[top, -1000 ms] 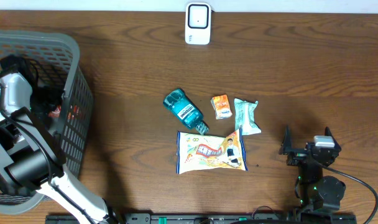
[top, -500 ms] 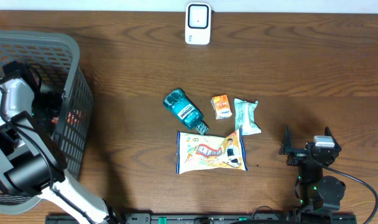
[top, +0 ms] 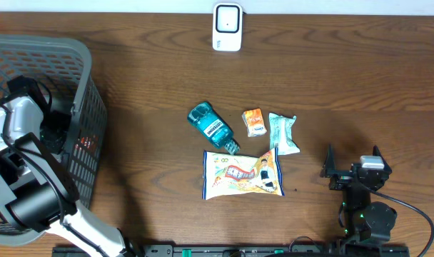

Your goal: Scan the item barcode

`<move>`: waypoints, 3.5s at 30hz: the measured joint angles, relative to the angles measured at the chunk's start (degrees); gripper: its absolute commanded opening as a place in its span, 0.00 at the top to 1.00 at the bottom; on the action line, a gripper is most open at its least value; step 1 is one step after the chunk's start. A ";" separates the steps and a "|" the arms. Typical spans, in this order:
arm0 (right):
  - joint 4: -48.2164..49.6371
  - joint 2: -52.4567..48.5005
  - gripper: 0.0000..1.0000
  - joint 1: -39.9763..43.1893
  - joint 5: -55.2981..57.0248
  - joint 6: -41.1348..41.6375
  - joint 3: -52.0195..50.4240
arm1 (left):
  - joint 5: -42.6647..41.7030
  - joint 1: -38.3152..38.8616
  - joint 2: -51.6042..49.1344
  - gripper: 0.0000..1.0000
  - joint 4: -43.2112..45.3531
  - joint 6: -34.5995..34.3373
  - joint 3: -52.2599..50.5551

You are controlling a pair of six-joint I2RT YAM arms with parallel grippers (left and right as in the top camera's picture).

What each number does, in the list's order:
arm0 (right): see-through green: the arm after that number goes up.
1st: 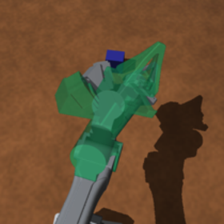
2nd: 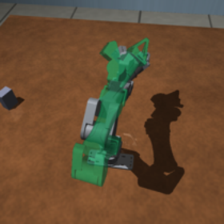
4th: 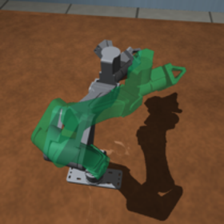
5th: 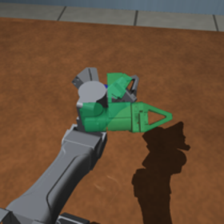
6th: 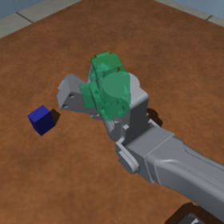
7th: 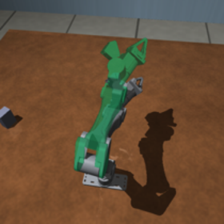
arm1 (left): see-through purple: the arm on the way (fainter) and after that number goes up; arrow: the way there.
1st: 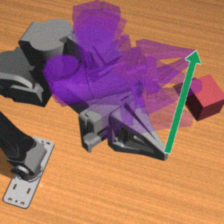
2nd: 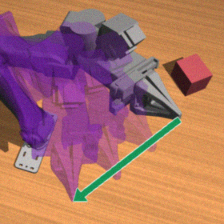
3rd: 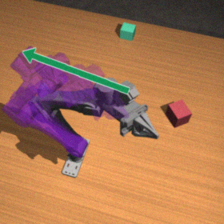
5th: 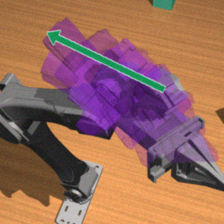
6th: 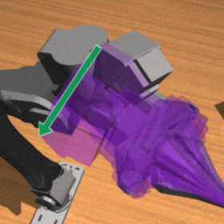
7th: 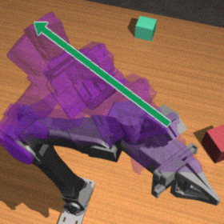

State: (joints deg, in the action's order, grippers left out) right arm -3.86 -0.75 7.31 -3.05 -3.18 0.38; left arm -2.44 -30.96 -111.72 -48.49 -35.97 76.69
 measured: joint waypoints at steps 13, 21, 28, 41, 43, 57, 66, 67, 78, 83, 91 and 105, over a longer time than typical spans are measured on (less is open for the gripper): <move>0.00 0.00 0.01 0.00 0.00 0.00 0.00 | 0.20 -4.98 14.73 0.93 -9.51 0.00 8.33; 0.00 0.00 0.01 0.00 0.00 0.00 0.00 | -12.98 -2.21 42.12 0.93 -1.16 -0.04 11.54; -0.02 0.00 0.01 0.00 0.00 0.00 0.00 | -19.85 18.88 53.44 0.93 0.35 -0.02 11.39; 0.00 0.00 0.01 0.00 0.00 0.00 0.00 | 3.76 55.47 41.44 0.93 -8.66 -8.48 -7.78; -0.02 0.00 0.01 0.00 0.00 0.00 0.00 | 7.10 56.81 37.46 0.93 -7.43 -12.35 -11.34; 0.00 0.00 0.01 0.00 0.00 0.00 0.00 | 10.27 61.64 14.25 0.76 6.47 -20.02 -16.79; 0.00 0.00 0.01 0.00 0.00 0.00 0.00 | 10.80 62.34 13.31 0.02 6.23 -17.99 -15.78; -0.02 0.00 0.01 0.00 0.00 0.00 0.00 | 11.26 62.20 14.01 0.02 6.12 -16.37 -14.60; 0.00 0.00 0.01 0.00 0.00 0.00 0.00 | 17.07 54.95 27.17 0.02 16.24 9.49 21.09; 0.00 0.00 0.01 0.00 0.00 0.00 0.00 | 17.81 53.92 31.30 0.02 24.83 22.62 29.44; 0.00 0.00 0.01 0.00 0.00 0.00 0.00 | 17.88 53.94 35.15 0.02 18.18 44.81 29.68; 0.00 0.00 0.01 0.00 0.00 0.00 0.00 | 17.77 53.94 54.51 0.02 22.99 51.41 10.91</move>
State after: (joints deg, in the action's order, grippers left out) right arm -3.86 -0.75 7.31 -3.05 -3.18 0.38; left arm 15.33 22.98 -57.21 -25.50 15.44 87.59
